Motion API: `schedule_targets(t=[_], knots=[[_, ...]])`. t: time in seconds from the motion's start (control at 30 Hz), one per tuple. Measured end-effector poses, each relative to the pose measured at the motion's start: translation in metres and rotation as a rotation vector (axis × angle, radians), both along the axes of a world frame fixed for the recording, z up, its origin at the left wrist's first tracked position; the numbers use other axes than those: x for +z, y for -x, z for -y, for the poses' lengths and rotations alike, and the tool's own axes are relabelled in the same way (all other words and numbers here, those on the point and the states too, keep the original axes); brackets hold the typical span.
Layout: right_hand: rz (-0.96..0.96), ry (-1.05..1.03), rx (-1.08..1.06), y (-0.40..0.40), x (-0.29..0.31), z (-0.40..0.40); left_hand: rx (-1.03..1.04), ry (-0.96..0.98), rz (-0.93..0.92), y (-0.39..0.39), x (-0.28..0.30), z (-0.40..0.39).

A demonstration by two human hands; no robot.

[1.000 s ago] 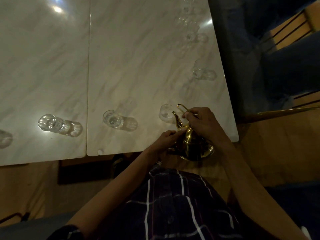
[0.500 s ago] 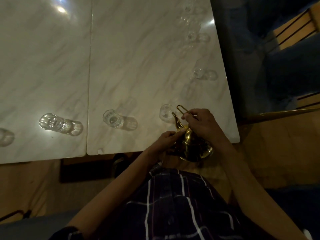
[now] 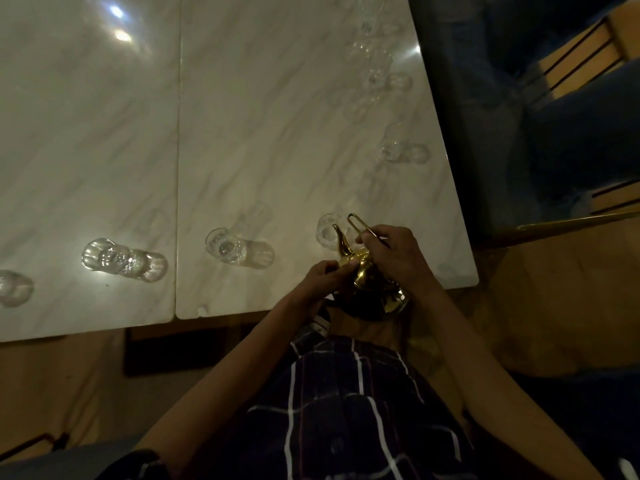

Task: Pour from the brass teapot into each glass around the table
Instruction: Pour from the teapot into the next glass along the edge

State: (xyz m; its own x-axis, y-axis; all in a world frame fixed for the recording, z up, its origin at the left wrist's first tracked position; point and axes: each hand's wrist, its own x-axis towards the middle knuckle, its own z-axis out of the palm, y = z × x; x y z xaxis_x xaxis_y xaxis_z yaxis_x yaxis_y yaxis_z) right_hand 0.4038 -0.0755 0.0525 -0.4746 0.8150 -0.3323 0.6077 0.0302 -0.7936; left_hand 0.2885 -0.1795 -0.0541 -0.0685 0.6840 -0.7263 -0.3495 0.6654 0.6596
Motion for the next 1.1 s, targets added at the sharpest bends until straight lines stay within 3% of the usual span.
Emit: schedule_targets(t=[0.27, 0.63, 0.9, 1.1], knots=[[-0.075, 0.027, -0.091, 0.009, 0.002, 0.014, -0.055, 0.020, -0.036, 0.028, 0.002, 0.004], [-0.129, 0.041, -0.261, -0.003, 0.035, 0.002, -0.218, -0.064, 0.050, 0.036, 0.039, -0.026], [-0.106, 0.015, -0.311, -0.027, 0.068, -0.050, -0.189, -0.143, 0.010, 0.012, 0.056, -0.087], [-0.085, 0.035, -0.230, -0.047, 0.079, -0.123, -0.147, -0.180, 0.002, -0.014, 0.056, -0.151]])
